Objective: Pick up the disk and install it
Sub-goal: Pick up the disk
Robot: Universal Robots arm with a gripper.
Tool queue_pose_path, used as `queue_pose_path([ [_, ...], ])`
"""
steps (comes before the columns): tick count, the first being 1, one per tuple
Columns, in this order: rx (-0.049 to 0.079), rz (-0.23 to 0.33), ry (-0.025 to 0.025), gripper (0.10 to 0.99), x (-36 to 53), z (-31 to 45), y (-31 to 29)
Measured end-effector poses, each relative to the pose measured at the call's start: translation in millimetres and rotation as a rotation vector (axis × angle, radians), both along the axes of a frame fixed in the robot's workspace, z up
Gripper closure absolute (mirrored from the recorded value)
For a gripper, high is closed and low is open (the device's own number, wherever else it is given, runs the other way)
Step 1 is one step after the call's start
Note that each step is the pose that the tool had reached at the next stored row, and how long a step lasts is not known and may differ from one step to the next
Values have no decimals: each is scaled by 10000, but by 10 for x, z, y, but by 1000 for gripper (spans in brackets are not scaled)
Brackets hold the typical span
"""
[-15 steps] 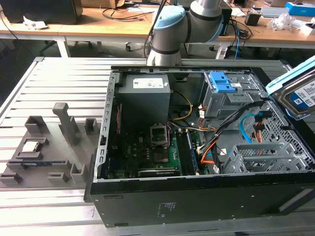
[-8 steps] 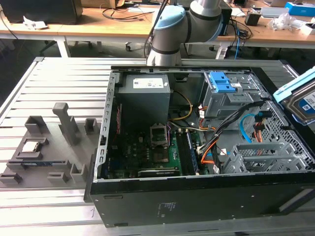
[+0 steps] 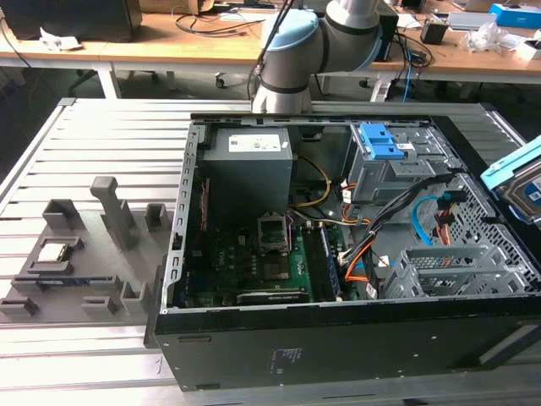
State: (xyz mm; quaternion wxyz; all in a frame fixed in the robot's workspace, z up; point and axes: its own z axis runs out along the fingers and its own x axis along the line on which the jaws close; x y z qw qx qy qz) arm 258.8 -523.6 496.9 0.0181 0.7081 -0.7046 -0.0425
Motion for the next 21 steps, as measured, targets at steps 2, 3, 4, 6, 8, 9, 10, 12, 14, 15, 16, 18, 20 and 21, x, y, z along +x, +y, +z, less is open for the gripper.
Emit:
queue_pose_path([
  [2,2,0,12,718,2,-54,-1],
  [3,4,0,14,718,2,-78,-1],
  [4,3,1,13,718,2,-86,-1],
  [6,2,0,13,718,2,-101,0],
  [8,-2,0,12,718,-3,-114,1],
  [9,6,0,14,718,-24,-123,-1],
  [10,3,1,14,718,-53,-125,-1],
  [12,5,1,13,718,-130,-134,0],
  [14,5,0,13,718,-175,-137,-1],
  [15,5,0,12,718,-204,-139,-1],
  [16,5,1,12,718,-224,-140,0],
  [18,5,0,9,718,-311,-146,-1],
  [20,5,0,8,718,-355,-148,-1],
  [21,6,1,6,718,-403,-151,0],
])
